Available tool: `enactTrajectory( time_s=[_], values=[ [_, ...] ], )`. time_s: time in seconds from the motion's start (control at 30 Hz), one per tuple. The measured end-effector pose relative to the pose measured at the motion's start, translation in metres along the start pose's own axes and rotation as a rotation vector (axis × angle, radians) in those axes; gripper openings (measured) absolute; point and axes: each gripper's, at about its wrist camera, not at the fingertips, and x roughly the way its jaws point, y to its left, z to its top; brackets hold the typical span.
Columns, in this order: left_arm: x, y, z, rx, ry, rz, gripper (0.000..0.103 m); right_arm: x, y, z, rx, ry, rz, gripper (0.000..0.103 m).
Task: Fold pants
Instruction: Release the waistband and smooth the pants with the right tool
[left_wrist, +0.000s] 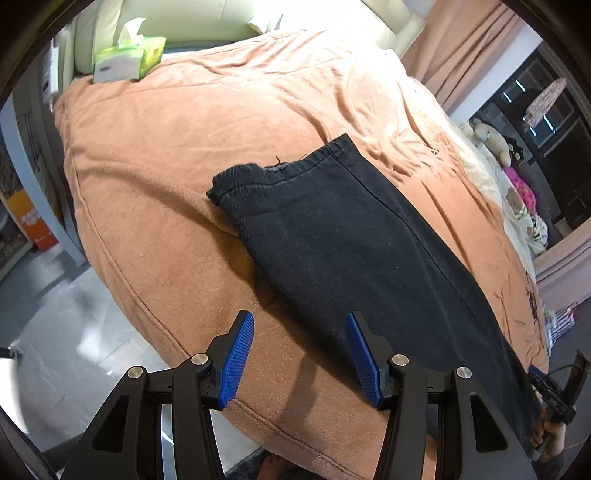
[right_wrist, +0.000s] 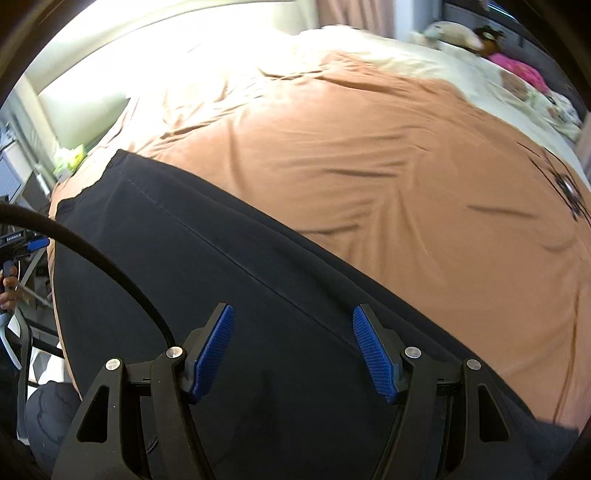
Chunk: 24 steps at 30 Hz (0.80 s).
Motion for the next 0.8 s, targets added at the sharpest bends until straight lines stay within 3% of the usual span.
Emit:
enactTrajectory(
  time_s=[0.3,0.5,0.8],
  values=[
    [0.017,0.007,-0.002,0.021,0.023,-0.015,0.055,0.050,0.033,0.040,-0.132,0.023,0.061,0.066],
    [0.017,0.016,0.002,-0.016,0.011,-0.057,0.055,0.089,0.056,0.073,-0.195,0.047,0.138,0.048],
    [0.013,0.023,0.001,-0.039,0.003,-0.087,0.055,0.140,0.098,0.105,-0.312,0.091,0.230,0.046]
  ],
)
